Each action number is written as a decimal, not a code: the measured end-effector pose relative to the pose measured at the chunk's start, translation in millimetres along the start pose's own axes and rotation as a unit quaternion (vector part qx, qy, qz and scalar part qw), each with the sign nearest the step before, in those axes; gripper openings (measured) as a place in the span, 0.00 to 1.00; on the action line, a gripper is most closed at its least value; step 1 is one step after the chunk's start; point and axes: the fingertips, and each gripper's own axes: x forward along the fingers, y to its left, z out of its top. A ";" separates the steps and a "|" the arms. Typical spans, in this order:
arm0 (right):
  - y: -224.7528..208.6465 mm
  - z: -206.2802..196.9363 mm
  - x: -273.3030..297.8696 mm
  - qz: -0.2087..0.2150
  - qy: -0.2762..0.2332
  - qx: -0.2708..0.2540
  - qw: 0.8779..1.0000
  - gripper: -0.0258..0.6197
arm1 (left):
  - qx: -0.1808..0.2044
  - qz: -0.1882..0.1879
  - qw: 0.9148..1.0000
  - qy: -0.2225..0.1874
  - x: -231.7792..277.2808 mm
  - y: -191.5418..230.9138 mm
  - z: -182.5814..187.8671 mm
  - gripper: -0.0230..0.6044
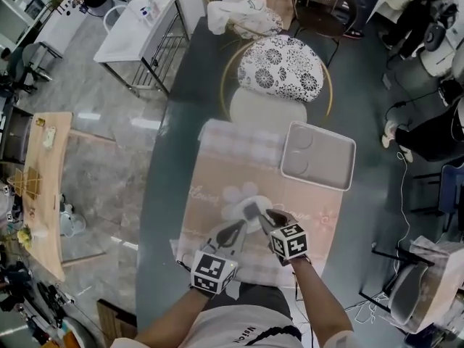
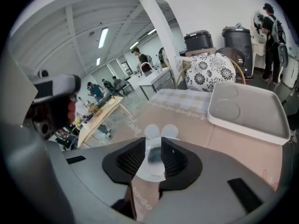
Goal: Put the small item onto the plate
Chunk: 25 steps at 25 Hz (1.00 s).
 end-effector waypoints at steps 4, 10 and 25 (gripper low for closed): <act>25.6 50.2 -39.3 0.013 -0.074 0.011 0.997 0.15 | 0.024 -0.025 0.999 0.001 -2.3 -14.0 19.6 0.05; 69.4 106.2 -104.5 0.026 -0.171 0.008 0.985 0.12 | 0.047 -0.046 0.998 -0.011 -24.2 -37.9 49.4 0.05; 144.2 154.8 -207.7 -0.005 -0.307 -0.025 0.952 0.06 | 0.073 -0.069 0.988 -0.120 -106.3 -63.5 120.6 0.05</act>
